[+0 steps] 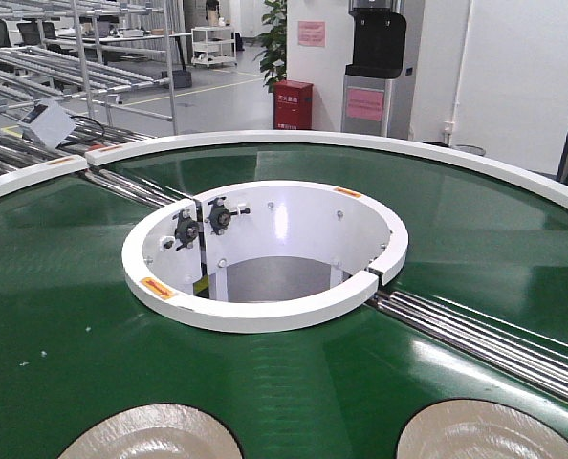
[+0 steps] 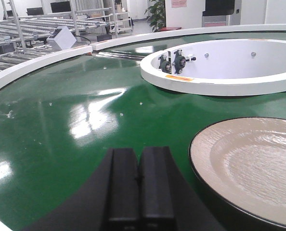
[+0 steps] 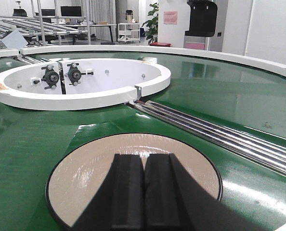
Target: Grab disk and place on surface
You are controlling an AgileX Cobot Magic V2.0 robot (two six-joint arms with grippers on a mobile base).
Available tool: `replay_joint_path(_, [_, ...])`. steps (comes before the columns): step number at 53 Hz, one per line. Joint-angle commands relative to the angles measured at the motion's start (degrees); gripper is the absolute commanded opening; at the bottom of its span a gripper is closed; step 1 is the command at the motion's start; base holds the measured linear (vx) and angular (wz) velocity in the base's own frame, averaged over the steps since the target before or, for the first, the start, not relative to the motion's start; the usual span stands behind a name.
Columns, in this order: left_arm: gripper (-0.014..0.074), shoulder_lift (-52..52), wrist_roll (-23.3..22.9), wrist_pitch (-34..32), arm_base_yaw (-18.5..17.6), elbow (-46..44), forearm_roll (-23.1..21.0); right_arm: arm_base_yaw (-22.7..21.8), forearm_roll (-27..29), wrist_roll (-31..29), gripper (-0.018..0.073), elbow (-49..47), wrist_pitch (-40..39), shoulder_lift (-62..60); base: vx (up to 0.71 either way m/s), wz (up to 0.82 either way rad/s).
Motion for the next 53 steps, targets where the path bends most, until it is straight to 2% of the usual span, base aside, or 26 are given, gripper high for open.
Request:
replay_joint_path(1, [0.0001, -0.96, -0.48, -4.67, -0.41, 0.71, -0.02, -0.14, -0.63, -0.50, -0.0009, 1.09, -4.78, -0.69, 0.00, 0.00])
replay_joint_path(31, [0.0001, -0.96, -0.48, -4.67, -0.41, 0.71, -0.02, -0.14, -0.63, -0.50, -0.0009, 1.09, -4.78, -0.69, 0.00, 0.00])
replay_joint_path(43, [0.0001, -0.96, -1.03, -5.03, -0.41, 0.71, -0.28, -0.15, -0.63, -0.50, -0.0009, 1.09, -11.45, -0.69, 0.00, 0.00])
replay_joint_path(49, [0.0001, -0.96, -1.59, -10.98, -0.41, -0.03, -0.35, -0.15, -0.58, -0.44, -0.0009, 1.05, -16.61, -0.69, 0.00, 0.00])
replay_joint_path(53, [0.0001, -0.96, -5.88, -17.05, -0.41, -0.69, -2.00, -0.15, -0.34, -0.44, -0.0009, 0.55, -19.07, -0.69, 0.00, 0.00])
